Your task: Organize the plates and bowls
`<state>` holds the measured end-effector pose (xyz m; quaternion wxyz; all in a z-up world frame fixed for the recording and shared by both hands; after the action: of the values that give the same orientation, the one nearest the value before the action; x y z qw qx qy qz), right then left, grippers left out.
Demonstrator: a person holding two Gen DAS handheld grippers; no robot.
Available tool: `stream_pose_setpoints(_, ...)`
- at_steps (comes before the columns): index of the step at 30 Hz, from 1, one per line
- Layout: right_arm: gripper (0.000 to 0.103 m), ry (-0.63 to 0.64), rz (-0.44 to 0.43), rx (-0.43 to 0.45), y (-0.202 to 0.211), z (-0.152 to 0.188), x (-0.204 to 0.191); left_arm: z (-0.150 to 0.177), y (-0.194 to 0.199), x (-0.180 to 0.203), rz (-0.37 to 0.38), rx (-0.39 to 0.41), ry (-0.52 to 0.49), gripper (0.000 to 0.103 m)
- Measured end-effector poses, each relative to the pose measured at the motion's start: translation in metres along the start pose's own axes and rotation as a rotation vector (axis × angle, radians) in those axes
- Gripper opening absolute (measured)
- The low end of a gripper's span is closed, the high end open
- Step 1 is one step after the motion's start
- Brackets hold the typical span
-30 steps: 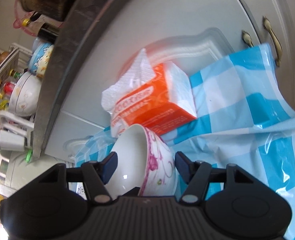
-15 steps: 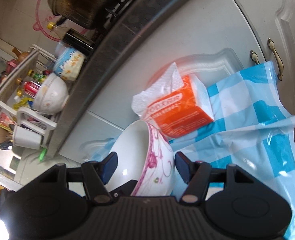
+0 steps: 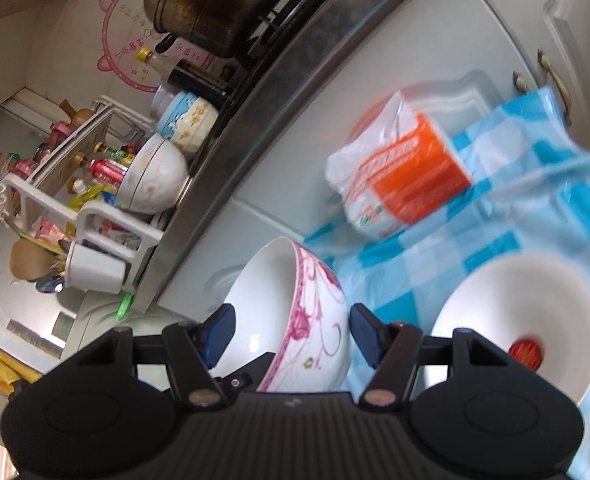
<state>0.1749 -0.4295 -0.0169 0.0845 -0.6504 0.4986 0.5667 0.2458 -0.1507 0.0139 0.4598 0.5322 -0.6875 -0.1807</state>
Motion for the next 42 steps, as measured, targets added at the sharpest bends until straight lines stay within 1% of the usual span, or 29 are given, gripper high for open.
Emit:
stream_pose_setpoints(7,0.064,0.034,-0.018,-0.057,-0.025,0.045,-0.022,0.021,0.035,-0.055,-0.034,0.047,-0.006,0.037)
stream_pose_setpoints(15,0.064,0.076,0.011,-0.167,-0.063,0.111,-0.037,0.059,0.071,-0.122,-0.074,0.114,-0.048,0.037)
stream_pose_setpoints(19,0.064,0.087,-0.008,-0.201,-0.072,0.144,-0.044,0.077,0.084,-0.142,-0.078,0.148,-0.055,0.038)
stream_pose_setpoints(23,0.064,0.113,-0.023,-0.204,-0.075,0.178,-0.056,0.100,0.105,-0.168,-0.074,0.193,-0.051,0.040)
stream_pose_setpoints(27,0.064,0.115,-0.018,-0.215,-0.077,0.211,-0.065,0.119,0.127,-0.182,-0.077,0.229,-0.044,0.041)
stream_pose_setpoints(31,0.064,0.082,0.003,-0.221,-0.076,0.243,-0.070,0.130,0.146,-0.185,-0.092,0.226,-0.068,0.042)
stream_pose_setpoints(34,0.064,0.075,0.014,-0.211,-0.075,0.262,-0.073,0.138,0.155,-0.187,-0.091,0.244,-0.101,0.044)
stream_pose_setpoints(38,0.063,0.062,0.036,-0.166,-0.069,0.278,-0.071,0.144,0.151,-0.192,-0.075,0.221,-0.084,0.043)
stream_pose_setpoints(40,0.063,0.057,0.037,-0.132,-0.064,0.280,-0.072,0.147,0.149,-0.197,-0.069,0.204,-0.078,0.043)
stream_pose_setpoints(42,0.063,0.059,0.040,-0.116,-0.061,0.281,-0.072,0.149,0.148,-0.203,-0.055,0.192,-0.066,0.041)
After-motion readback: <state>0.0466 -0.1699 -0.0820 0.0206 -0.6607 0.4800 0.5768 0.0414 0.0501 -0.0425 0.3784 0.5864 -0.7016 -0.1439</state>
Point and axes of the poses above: each gripper's, at about its wrist camera, not at the fingertips, and y roughly against the way its jaws point, x to its right, z to its underside, the point moved 1 cm from there along -y, roughly the way its jaws point, and after that the axes turned 5 degrees about -x, right-handed, at the moved point
